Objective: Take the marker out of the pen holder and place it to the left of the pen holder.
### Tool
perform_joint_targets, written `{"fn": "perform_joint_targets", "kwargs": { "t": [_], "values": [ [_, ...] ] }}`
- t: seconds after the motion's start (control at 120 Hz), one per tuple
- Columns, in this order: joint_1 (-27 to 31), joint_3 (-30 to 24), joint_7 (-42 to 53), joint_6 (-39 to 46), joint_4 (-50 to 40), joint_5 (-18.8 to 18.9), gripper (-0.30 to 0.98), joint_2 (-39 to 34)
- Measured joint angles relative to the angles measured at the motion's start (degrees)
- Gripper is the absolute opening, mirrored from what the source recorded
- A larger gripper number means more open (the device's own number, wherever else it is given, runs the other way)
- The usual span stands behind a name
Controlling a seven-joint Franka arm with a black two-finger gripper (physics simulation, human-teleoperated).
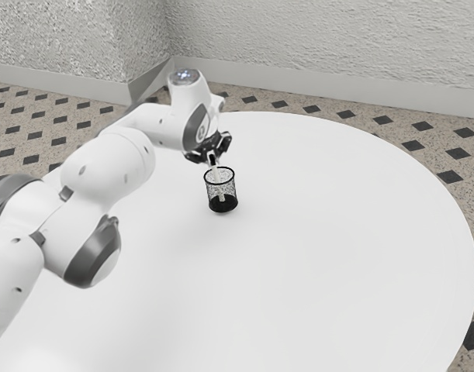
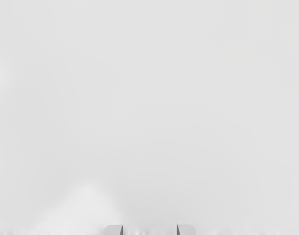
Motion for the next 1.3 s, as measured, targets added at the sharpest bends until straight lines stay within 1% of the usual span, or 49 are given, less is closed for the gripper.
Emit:
{"fn": "perform_joint_targets", "kwargs": {
  "t": [0.242, 0.408, 0.442, 0.475, 0.508, 0.542, 0.575, 0.633, 0.675, 0.717, 0.758, 0.8, 0.858, 0.917, 1.042, 1.208, 1.275, 1.3],
  "values": [
    [-0.25, 0.23, 0.87, -2.31, -0.01, 0.09, -0.02, -1.07],
    [-0.03, -0.61, 1.82, -4.30, -3.95, 0.93, -0.04, -10.41],
    [0.95, -1.16, 2.11, -4.76, -4.35, 0.99, -0.04, -12.20],
    [3.76, -3.38, 2.39, -5.12, -4.14, 0.98, -0.04, -13.51],
    [7.53, -6.47, 2.64, -5.33, -3.51, 0.90, -0.04, -14.09],
    [12.89, -12.05, 2.87, -5.25, -1.99, 0.75, -0.04, -13.65],
    [18.33, -18.50, 3.07, -4.00, -0.89, -0.21, -0.04, -11.78],
    [26.49, -28.29, 3.42, -1.50, 2.39, -3.80, -0.04, -5.81],
    [30.95, -32.70, 3.69, -0.06, 3.77, -7.08, -0.03, -2.40],
    [34.27, -34.84, 4.02, 1.12, 4.41, -11.46, -0.03, -0.02],
    [36.42, -35.60, 4.63, 2.08, 4.64, -15.62, -0.02, 1.44],
    [37.78, -35.86, 5.27, 2.87, 4.72, -18.65, -0.02, 2.17],
    [39.31, -36.04, 6.20, 3.72, 4.52, -21.56, -0.01, 3.54],
    [40.31, -36.13, 7.15, 4.37, 4.40, -23.45, -0.01, 4.93],
    [40.49, -36.06, 9.20, 5.30, 4.05, -25.51, 0.02, 6.84],
    [39.81, -35.27, 11.70, 5.95, 3.20, -26.36, 0.22, 7.32],
    [39.77, -34.36, 12.76, 6.04, 2.10, -26.30, 0.33, 6.65],
    [39.75, -34.10, 13.15, 5.98, 0.92, -25.71, 0.37, 5.60]
  ]
}}
